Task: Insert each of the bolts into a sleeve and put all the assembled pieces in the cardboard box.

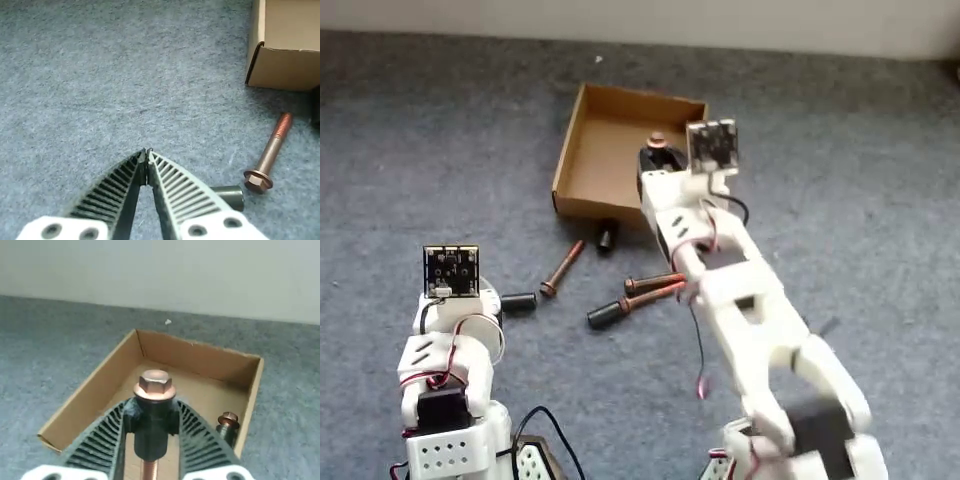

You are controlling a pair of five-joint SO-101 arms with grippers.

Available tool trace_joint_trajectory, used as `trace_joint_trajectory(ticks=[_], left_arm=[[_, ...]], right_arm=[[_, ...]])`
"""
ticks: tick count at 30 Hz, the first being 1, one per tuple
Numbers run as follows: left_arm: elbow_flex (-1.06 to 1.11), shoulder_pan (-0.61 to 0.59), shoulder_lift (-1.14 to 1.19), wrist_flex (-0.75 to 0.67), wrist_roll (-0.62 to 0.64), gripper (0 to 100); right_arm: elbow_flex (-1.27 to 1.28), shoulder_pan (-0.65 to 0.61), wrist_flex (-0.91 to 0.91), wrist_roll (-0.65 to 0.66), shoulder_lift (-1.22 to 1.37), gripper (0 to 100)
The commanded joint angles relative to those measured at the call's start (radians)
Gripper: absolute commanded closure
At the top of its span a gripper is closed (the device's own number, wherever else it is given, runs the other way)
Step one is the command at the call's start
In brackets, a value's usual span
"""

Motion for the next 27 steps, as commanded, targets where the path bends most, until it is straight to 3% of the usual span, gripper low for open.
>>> trace_joint_trajectory(ticks=[1,4,9,15,22,27], left_arm=[[-0.002,-0.012,-0.004,0.002,-0.015,97],[-0.002,-0.012,-0.004,0.002,-0.015,97],[-0.002,-0.005,-0.004,-0.003,-0.015,97],[-0.002,-0.005,-0.004,-0.003,-0.015,97],[-0.002,-0.007,-0.004,0.0,-0.015,97],[-0.002,-0.007,-0.004,0.002,-0.015,97]], right_arm=[[-0.159,0.038,-0.038,-0.008,0.125,98.8],[-0.213,0.051,-0.035,-0.008,0.209,96.7],[-0.236,0.051,0.073,-0.011,0.239,83.2],[-0.228,0.045,0.208,-0.012,0.107,83.1],[-0.229,-0.062,0.624,-0.014,-0.177,83.1],[-0.234,-0.2,0.825,-0.049,-0.216,83.1]])
